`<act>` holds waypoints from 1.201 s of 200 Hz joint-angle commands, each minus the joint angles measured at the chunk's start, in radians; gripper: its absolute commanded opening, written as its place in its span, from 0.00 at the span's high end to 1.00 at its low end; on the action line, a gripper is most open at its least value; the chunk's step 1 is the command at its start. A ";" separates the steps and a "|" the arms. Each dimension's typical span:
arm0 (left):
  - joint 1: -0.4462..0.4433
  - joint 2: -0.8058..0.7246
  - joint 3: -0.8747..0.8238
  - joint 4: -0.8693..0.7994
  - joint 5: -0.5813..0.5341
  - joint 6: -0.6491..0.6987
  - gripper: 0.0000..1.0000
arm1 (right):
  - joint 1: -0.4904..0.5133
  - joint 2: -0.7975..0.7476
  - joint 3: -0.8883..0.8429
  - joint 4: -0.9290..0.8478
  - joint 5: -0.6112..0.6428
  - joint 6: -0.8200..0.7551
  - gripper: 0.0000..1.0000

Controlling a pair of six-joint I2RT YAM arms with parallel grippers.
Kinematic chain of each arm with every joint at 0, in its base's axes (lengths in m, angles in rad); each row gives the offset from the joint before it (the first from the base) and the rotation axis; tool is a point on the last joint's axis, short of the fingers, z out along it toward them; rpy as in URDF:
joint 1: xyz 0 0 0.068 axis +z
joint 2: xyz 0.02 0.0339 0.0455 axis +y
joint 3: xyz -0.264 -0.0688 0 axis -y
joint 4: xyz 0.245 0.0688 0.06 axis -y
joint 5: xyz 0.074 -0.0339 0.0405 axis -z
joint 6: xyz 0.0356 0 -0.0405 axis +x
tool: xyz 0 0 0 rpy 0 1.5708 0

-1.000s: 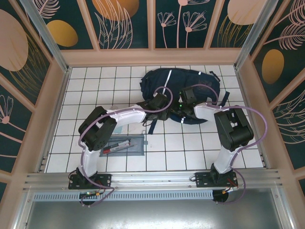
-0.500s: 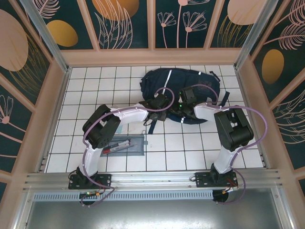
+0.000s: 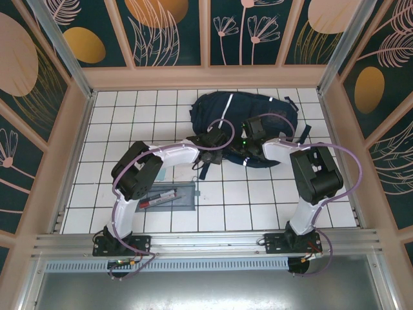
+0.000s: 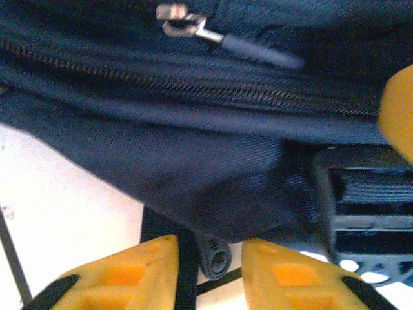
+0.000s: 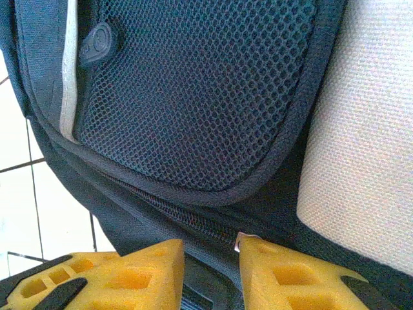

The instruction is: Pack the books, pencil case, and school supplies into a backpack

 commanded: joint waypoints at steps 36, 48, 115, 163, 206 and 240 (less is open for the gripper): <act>0.030 -0.017 -0.021 -0.053 -0.041 0.026 0.63 | 0.010 0.036 0.042 -0.058 0.015 -0.027 0.70; 0.034 0.000 -0.003 -0.042 -0.025 0.025 0.63 | 0.011 0.037 0.044 -0.060 0.015 -0.029 0.70; 0.039 0.059 0.128 -0.019 0.115 -0.004 0.49 | 0.015 0.045 0.052 -0.061 0.012 -0.034 0.70; 0.039 0.114 0.127 -0.071 0.051 0.020 0.62 | 0.017 0.032 0.035 -0.061 0.020 -0.037 0.70; 0.040 0.125 0.094 -0.057 0.029 0.017 0.84 | 0.017 0.020 0.028 -0.061 0.024 -0.037 0.70; 0.049 0.085 0.110 -0.062 0.015 0.021 1.00 | 0.017 0.005 0.029 -0.072 0.035 -0.045 0.70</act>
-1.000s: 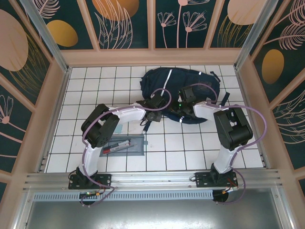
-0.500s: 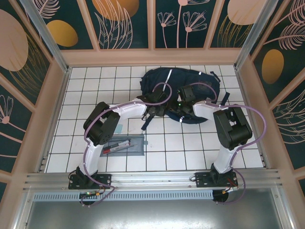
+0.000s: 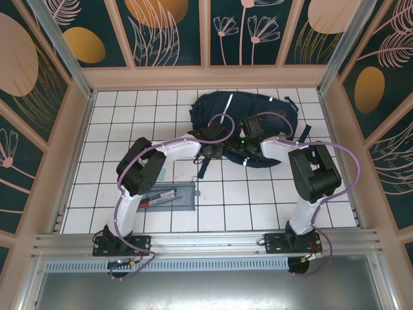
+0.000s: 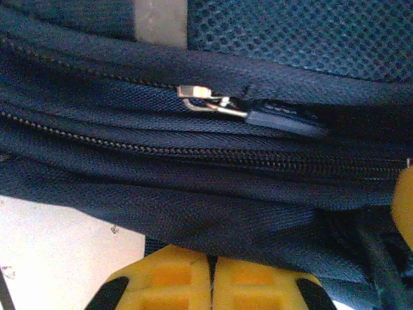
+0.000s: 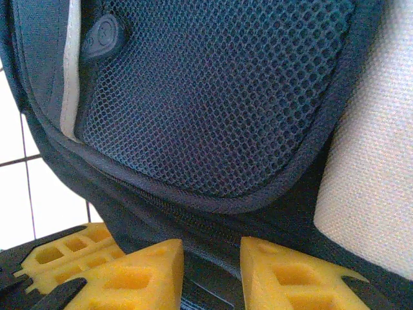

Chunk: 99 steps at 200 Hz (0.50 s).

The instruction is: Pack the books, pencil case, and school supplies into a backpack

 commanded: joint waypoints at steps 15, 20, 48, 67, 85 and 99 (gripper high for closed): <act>0.014 -0.025 -0.001 -0.026 -0.017 0.006 1.00 | 0.004 -0.033 0.001 -0.051 0.042 -0.028 0.69; 0.017 -0.036 0.003 -0.030 -0.002 0.006 1.00 | 0.006 -0.041 0.005 -0.058 0.046 -0.032 0.68; 0.021 -0.114 0.019 -0.034 0.106 -0.012 1.00 | 0.004 -0.115 0.034 -0.116 0.073 -0.046 0.62; 0.022 -0.140 0.036 -0.042 0.137 -0.018 1.00 | 0.005 -0.182 0.038 -0.160 0.089 -0.048 0.56; 0.023 -0.140 0.039 -0.034 0.142 -0.017 1.00 | 0.006 -0.250 0.012 -0.197 0.076 -0.034 0.48; 0.022 -0.128 0.034 -0.026 0.148 -0.020 1.00 | 0.014 -0.317 -0.043 -0.200 0.061 0.009 0.41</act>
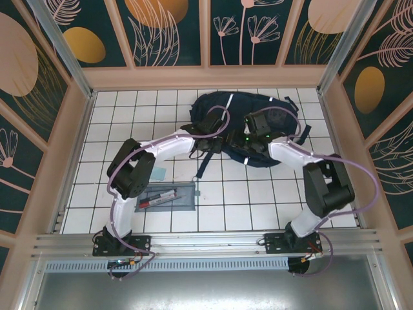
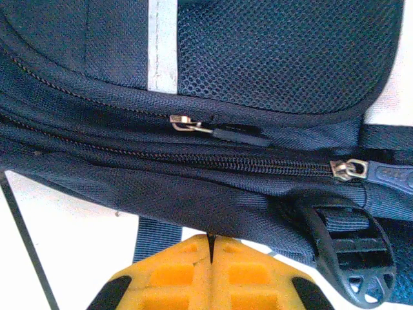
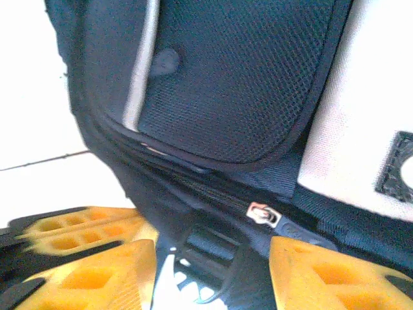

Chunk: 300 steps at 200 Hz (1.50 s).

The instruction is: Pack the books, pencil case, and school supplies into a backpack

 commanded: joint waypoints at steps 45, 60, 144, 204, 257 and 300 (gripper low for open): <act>0.004 -0.053 -0.054 0.159 0.160 -0.079 1.00 | 0.042 -0.334 -0.367 0.241 -0.099 0.391 0.31; 0.005 -0.066 -0.069 0.190 0.207 -0.110 1.00 | 0.056 -0.355 -0.429 0.340 -0.085 0.487 0.30; 0.005 -0.173 -0.225 0.303 0.291 -0.209 1.00 | 0.020 -0.193 -0.561 0.708 0.055 0.750 0.22; 0.004 -0.182 -0.270 0.302 0.273 -0.197 1.00 | 0.027 0.029 -0.513 0.893 0.100 0.832 0.45; 0.007 -0.118 -0.220 0.207 0.074 -0.060 1.00 | 0.032 -0.004 -0.484 0.826 0.139 0.735 1.00; 0.005 -0.115 -0.227 0.254 0.140 0.023 1.00 | 0.031 -0.024 -0.475 0.810 0.130 0.720 1.00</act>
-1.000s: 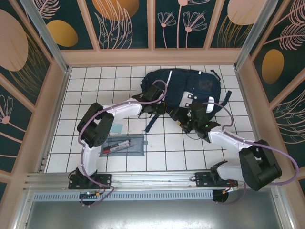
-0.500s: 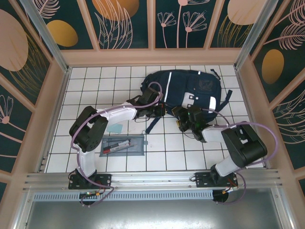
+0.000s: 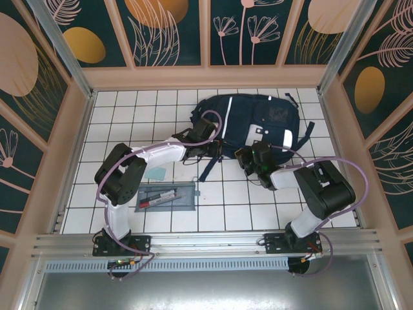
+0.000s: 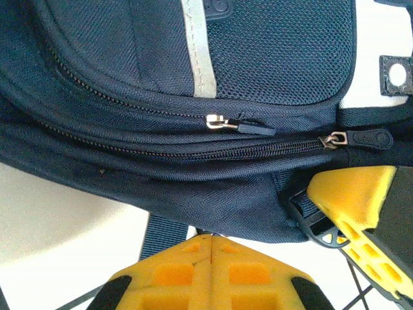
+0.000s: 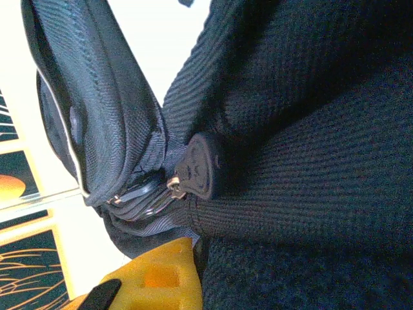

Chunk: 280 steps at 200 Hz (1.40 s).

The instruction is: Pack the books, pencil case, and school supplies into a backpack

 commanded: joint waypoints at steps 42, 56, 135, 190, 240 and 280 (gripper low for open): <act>-0.008 0.019 -0.021 0.039 0.057 0.104 0.56 | -0.003 -0.050 0.074 0.049 -0.012 -0.010 1.00; -0.010 -0.008 -0.060 0.087 0.072 0.093 0.44 | -0.006 -0.075 0.104 0.013 -0.013 -0.029 1.00; -0.011 0.033 -0.009 0.129 0.010 0.125 0.38 | -0.026 -0.127 0.160 -0.049 -0.043 -0.043 1.00; -0.010 0.088 0.082 0.163 -0.073 0.094 0.52 | -0.032 -0.114 0.160 -0.017 -0.075 -0.015 1.00; -0.009 0.135 0.120 0.142 -0.092 0.073 0.59 | -0.032 -0.113 0.168 0.007 -0.095 -0.001 1.00; -0.009 0.142 0.122 0.153 -0.180 0.073 0.48 | -0.028 -0.123 0.164 0.020 -0.106 0.013 1.00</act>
